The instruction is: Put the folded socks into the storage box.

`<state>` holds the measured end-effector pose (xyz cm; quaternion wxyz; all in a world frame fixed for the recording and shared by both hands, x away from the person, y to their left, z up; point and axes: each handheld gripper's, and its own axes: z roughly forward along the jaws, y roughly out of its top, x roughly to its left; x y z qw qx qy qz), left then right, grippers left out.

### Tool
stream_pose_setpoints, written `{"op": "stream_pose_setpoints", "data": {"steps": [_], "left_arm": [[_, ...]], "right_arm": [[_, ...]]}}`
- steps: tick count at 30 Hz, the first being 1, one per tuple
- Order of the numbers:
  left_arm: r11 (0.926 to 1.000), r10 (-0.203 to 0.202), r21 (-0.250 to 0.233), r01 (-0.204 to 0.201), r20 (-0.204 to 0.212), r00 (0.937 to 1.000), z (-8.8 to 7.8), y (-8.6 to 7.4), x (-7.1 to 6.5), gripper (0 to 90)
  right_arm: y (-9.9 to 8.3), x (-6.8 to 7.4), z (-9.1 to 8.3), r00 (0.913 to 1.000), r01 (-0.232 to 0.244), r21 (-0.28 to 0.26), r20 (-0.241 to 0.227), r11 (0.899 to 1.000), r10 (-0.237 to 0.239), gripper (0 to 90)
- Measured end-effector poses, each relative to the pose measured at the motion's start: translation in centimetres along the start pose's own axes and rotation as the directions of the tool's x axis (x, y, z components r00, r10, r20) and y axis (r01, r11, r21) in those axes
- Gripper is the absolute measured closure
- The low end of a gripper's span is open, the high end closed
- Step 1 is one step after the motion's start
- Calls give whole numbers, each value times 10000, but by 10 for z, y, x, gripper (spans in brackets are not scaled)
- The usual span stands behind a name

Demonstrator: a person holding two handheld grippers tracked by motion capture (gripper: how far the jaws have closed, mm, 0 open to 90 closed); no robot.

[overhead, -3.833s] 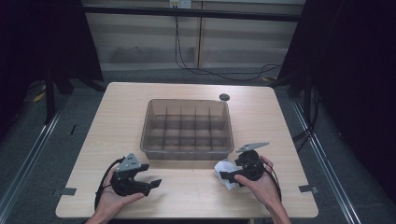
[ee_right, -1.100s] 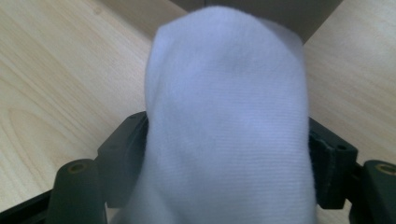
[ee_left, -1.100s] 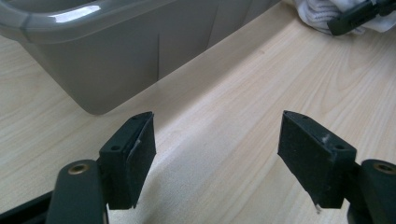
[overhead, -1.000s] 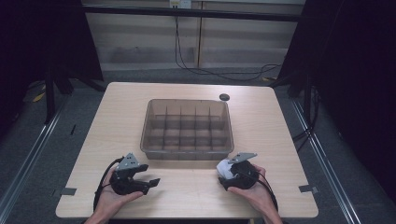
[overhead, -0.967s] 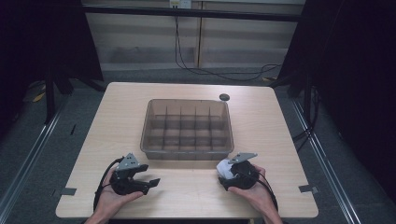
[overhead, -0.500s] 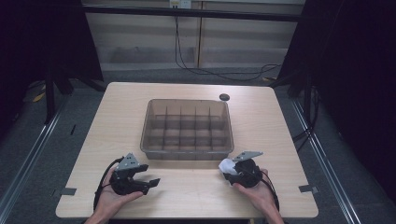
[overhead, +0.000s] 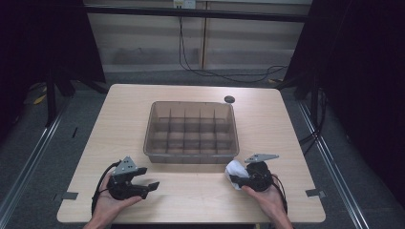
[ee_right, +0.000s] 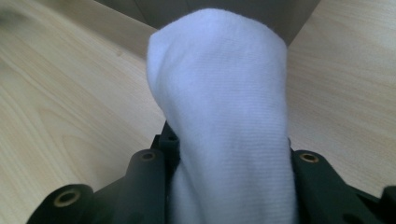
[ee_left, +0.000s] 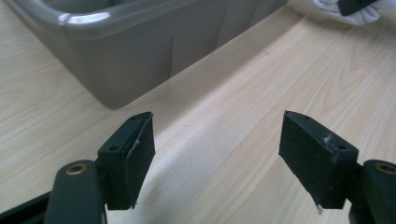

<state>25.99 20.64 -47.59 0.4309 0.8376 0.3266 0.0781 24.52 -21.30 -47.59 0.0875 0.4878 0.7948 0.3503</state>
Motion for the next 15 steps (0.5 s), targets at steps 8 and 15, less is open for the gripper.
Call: {"op": "stream_pose_setpoints", "data": {"steps": [8,15], "left_arm": [[9999,-26,-115,25,-68,10000,-1,1,3,192],[10000,-43,-21,43,-160,9999,1,0,5,158]], "right_arm": [[1,2,-9,9994,-169,-241,-318,9996,161,622],[4,8,-19,9984,-139,-297,-547,9995,122,622]]}}
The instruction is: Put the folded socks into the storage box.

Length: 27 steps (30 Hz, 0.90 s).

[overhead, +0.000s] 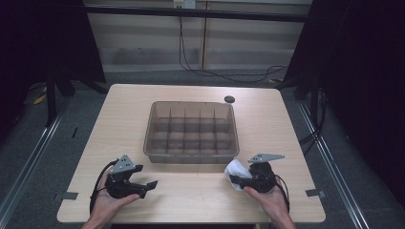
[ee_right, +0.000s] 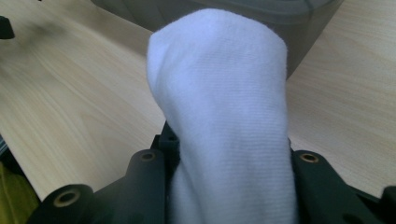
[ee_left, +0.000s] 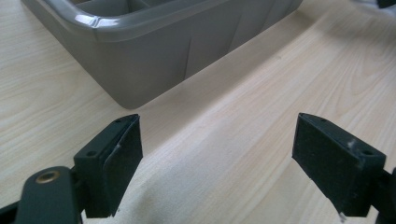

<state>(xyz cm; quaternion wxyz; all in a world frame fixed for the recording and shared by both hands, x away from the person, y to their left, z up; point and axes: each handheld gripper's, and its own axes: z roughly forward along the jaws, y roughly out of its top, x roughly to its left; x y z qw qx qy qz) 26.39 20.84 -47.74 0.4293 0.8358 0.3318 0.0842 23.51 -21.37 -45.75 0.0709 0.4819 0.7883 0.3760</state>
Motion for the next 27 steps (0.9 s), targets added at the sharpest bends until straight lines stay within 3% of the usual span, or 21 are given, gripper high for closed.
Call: {"op": "stream_pose_setpoints", "data": {"steps": [13,27], "left_arm": [[9999,-67,89,68,-82,9999,1,-2,4,158],[9998,-25,211,27,-116,9999,2,-3,4,160]], "right_arm": [[19,9,-13,9997,-69,-169,-230,9998,65,621],[57,14,-29,9991,24,-627,-430,9980,-51,621]]}}
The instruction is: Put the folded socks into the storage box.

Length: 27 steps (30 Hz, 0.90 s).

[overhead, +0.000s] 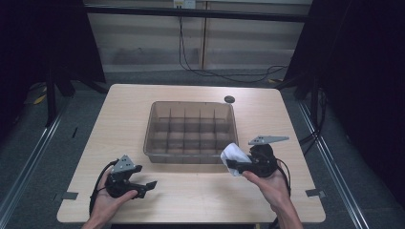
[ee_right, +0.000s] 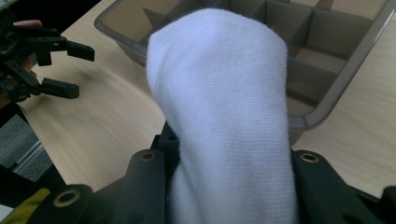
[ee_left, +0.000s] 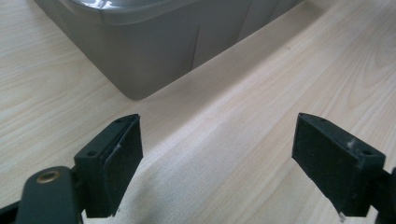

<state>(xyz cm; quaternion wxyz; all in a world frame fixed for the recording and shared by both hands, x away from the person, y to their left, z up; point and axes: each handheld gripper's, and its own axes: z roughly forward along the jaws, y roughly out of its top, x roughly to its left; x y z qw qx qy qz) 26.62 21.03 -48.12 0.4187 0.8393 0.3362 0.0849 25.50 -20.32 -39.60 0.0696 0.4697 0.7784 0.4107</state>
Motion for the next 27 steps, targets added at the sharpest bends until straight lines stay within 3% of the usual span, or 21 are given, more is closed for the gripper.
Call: {"op": "stream_pose_setpoints", "data": {"steps": [15,22,27], "left_arm": [[9999,63,103,-64,57,10000,2,-1,-1,161],[9999,61,91,-61,68,10000,2,-1,0,161],[9999,62,119,-63,62,10000,2,-1,0,163]], "right_arm": [[51,-3,1,9999,-96,-528,-139,9986,89,621],[69,-12,20,9996,-227,-98,182,9997,229,621],[76,-23,37,9958,-566,452,751,9974,531,620]]}}
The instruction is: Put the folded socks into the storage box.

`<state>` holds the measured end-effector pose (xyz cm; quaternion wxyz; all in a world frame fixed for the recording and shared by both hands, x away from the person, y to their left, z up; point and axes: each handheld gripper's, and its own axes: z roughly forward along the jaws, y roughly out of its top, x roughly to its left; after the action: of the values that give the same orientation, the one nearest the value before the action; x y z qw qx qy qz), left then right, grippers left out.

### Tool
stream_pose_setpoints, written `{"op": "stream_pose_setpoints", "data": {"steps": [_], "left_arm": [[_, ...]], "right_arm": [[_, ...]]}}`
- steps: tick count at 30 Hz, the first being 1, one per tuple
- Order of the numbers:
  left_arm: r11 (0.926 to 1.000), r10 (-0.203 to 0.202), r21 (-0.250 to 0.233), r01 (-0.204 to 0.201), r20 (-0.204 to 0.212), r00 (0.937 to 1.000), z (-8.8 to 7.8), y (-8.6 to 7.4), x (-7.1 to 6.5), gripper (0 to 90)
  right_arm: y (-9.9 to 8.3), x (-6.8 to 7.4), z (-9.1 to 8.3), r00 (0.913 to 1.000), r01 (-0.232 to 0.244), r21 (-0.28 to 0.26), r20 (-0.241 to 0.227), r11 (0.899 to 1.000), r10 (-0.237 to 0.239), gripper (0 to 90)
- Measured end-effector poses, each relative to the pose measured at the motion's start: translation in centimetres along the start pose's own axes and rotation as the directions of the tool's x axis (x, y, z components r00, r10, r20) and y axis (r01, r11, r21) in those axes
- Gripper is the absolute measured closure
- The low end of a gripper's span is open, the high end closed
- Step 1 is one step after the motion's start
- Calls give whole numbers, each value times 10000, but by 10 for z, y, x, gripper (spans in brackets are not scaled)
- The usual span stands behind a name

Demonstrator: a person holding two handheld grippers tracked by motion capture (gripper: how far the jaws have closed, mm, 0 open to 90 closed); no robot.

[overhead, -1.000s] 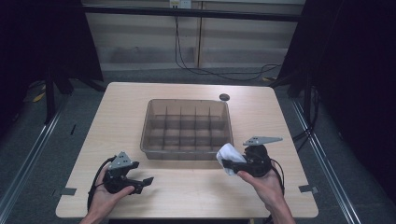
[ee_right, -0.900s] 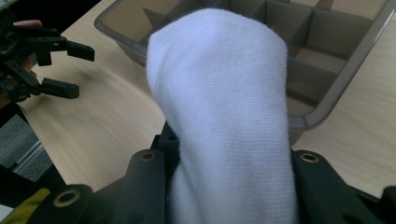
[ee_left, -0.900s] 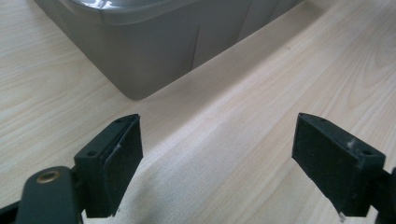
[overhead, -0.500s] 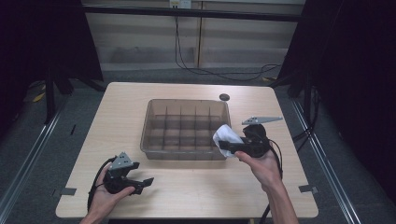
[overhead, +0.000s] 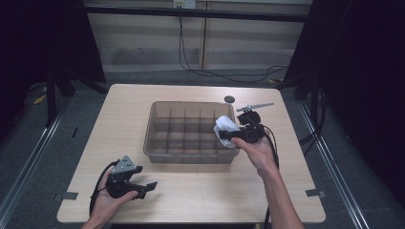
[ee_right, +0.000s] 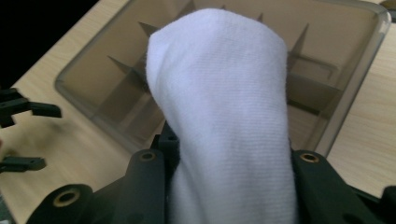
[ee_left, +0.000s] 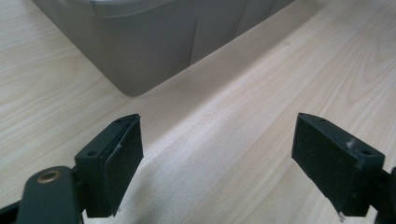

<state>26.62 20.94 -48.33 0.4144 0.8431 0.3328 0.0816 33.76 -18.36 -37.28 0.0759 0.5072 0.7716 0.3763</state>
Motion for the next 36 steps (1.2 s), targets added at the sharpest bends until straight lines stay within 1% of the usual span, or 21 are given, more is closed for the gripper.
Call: {"op": "stream_pose_setpoints", "data": {"steps": [2,3,5,6,8,11,13,14,15,16,18,20,21,22,24,26,27,31,34,35,36], "left_arm": [[10000,-31,-2,31,4,10000,0,0,0,163],[10000,-24,0,24,6,10000,0,0,0,163],[10000,-10,18,10,6,10000,0,0,0,163],[10000,3,26,-3,12,10000,0,0,0,163],[10000,-8,30,8,14,10000,0,0,0,165],[10000,10,39,-10,11,10000,0,0,0,166],[10000,12,46,-12,0,10000,0,-1,-1,166],[10000,7,49,-7,16,10000,0,-1,-1,166],[10000,20,63,-20,13,10000,0,-1,-1,166],[10000,12,45,-11,-2,10000,0,-1,-1,166],[10000,27,63,-27,25,10000,0,-1,-1,167],[10000,26,44,-26,31,10000,0,-1,-1,172],[10000,23,39,-23,23,10000,0,-1,-1,172],[10000,11,30,-11,29,10000,0,-1,-1,172],[10000,30,63,-30,27,10000,0,-1,-1,172],[10000,26,41,-26,29,10000,0,-1,-1,172],[10000,47,37,-47,12,10000,0,-1,-1,172],[9999,152,57,-152,22,9999,0,-1,-1,172],[9999,134,60,-134,42,9999,0,-1,-2,172],[9999,137,59,-137,42,9999,0,-1,-2,172],[9999,136,52,-136,54,9999,0,-1,-2,172]], "right_arm": [[1,-4,7,9997,-148,226,190,9996,144,620],[1,-6,11,9990,-233,375,377,9990,219,620],[1,-10,19,9983,-320,653,514,9974,287,620],[0,-10,23,9970,-343,821,725,9960,283,620],[-1,-12,30,9963,-440,1038,780,9936,360,620],[-3,-12,39,9937,-493,1358,1064,9895,350,619],[-4,-10,44,9894,-163,1745,1452,9845,-94,618],[-4,-10,45,9885,-164,1849,1508,9826,-119,618],[-5,-10,46,9889,-255,1880,1489,9818,-29,618],[-5,-10,47,9871,-261,1938,1598,9807,-53,618],[-6,-9,50,9867,-218,2057,1621,9784,-121,618],[-8,-9,55,9832,-338,2242,1823,9739,-78,618],[-9,-9,57,9833,-409,2283,1819,9727,-14,618],[-10,-9,59,9816,-532,2371,1910,9700,72,618],[-11,-9,63,9799,-533,2502,1995,9667,24,618],[-10,-6,66,9746,-478,2652,2235,9630,-132,618],[-10,-5,68,9717,-528,2740,2358,9603,-139,618],[-11,-4,72,9670,-559,2939,2538,9542,-215,619],[-12,-2,75,9632,-407,3156,2648,9480,-468,621],[-12,-2,76,9618,-297,3199,2670,9470,-600,622],[-13,0,78,9589,-156,3304,2724,9437,-796,624]]}}
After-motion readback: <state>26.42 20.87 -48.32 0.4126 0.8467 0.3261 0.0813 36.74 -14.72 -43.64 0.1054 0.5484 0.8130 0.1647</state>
